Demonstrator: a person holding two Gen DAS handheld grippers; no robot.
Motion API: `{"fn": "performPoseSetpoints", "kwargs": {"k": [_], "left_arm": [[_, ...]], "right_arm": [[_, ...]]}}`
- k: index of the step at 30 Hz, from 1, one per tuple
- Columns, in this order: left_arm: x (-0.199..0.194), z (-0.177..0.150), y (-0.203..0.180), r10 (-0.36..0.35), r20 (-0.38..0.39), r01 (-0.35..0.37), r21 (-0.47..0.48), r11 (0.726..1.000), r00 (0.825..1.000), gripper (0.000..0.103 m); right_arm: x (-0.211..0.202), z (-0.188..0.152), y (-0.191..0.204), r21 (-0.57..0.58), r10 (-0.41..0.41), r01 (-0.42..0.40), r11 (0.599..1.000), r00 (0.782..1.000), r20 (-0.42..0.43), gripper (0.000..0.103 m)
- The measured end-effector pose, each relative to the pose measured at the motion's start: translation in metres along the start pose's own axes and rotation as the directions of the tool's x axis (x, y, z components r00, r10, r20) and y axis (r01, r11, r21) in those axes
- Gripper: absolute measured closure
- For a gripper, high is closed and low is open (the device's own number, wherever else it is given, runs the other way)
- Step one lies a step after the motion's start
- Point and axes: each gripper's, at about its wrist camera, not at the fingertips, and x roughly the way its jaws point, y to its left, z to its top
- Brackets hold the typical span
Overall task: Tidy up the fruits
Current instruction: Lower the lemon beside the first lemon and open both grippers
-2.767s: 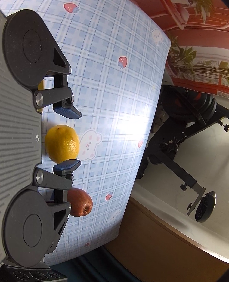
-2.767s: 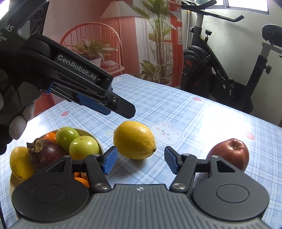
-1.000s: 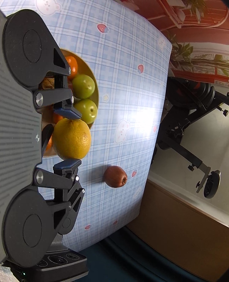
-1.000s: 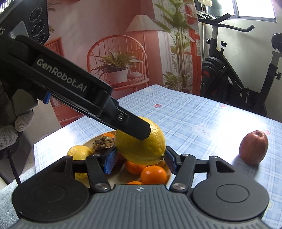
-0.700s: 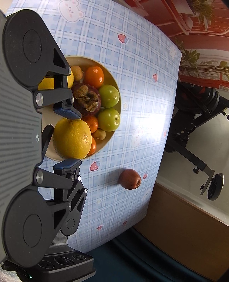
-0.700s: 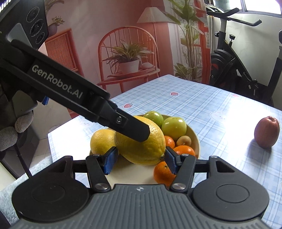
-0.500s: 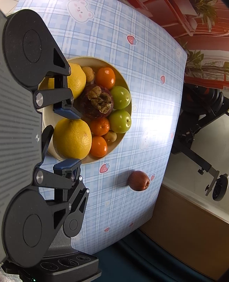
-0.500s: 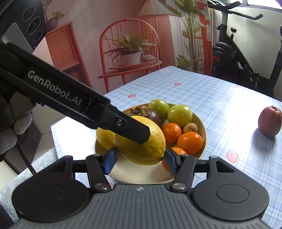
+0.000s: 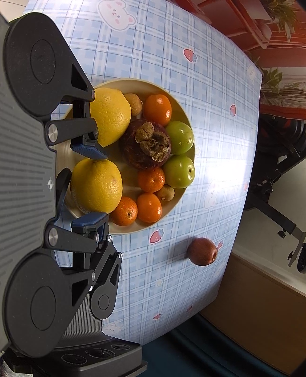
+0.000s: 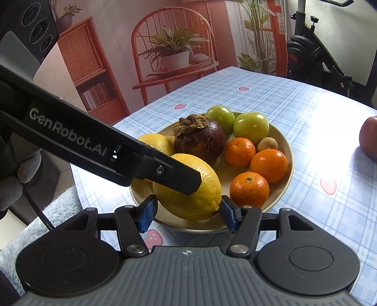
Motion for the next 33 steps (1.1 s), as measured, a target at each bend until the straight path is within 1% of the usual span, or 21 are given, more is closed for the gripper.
{"fn": "performPoseSetpoints", "kwargs": {"k": [8, 13, 15, 16, 18, 19, 25, 28, 33], "left_arm": [[-0.002, 0.0, 0.003, 0.013, 0.001, -0.013, -0.011, 1.0, 1.0, 0.052], [-0.007, 0.002, 0.001, 0.008, 0.044, -0.007, -0.009, 1.0, 0.999, 0.054], [-0.004, 0.004, 0.0, 0.01, 0.047, -0.009, -0.006, 1.0, 0.999, 0.059], [-0.003, 0.005, 0.0, 0.017, 0.05, -0.017, -0.005, 1.0, 0.999, 0.06], [0.001, 0.006, 0.0, 0.025, 0.049, -0.025, -0.003, 1.0, 0.998, 0.068], [0.001, 0.006, 0.001, 0.026, 0.05, -0.026, -0.005, 1.0, 0.998, 0.069], [0.0, 0.002, 0.003, 0.025, 0.054, -0.025, 0.008, 1.0, 0.998, 0.07], [-0.001, 0.001, 0.005, 0.02, 0.058, -0.02, -0.002, 1.0, 0.998, 0.069], [0.0, -0.001, 0.009, 0.01, 0.073, -0.008, -0.03, 1.0, 0.997, 0.069]], "right_arm": [[0.003, 0.002, -0.001, 0.012, 0.017, -0.017, 1.0, 1.0, 0.001, 0.043], [-0.001, 0.0, 0.001, 0.015, 0.028, -0.029, 0.999, 1.0, 0.01, 0.043], [-0.003, -0.001, 0.003, 0.005, 0.034, -0.034, 0.999, 0.999, 0.015, 0.043], [-0.004, -0.002, 0.004, 0.0, 0.034, -0.034, 0.999, 0.999, 0.018, 0.044], [-0.008, -0.004, 0.003, -0.007, 0.037, -0.037, 0.999, 0.999, 0.022, 0.044], [-0.008, -0.005, 0.004, -0.007, 0.038, -0.038, 0.999, 0.999, 0.023, 0.045], [-0.011, -0.006, 0.006, -0.005, 0.042, -0.042, 0.999, 0.999, 0.031, 0.046], [-0.015, -0.006, 0.007, -0.009, 0.039, -0.038, 0.999, 0.998, 0.043, 0.047], [-0.021, -0.009, 0.006, 0.001, 0.037, -0.037, 0.999, 0.998, 0.06, 0.053]]}}
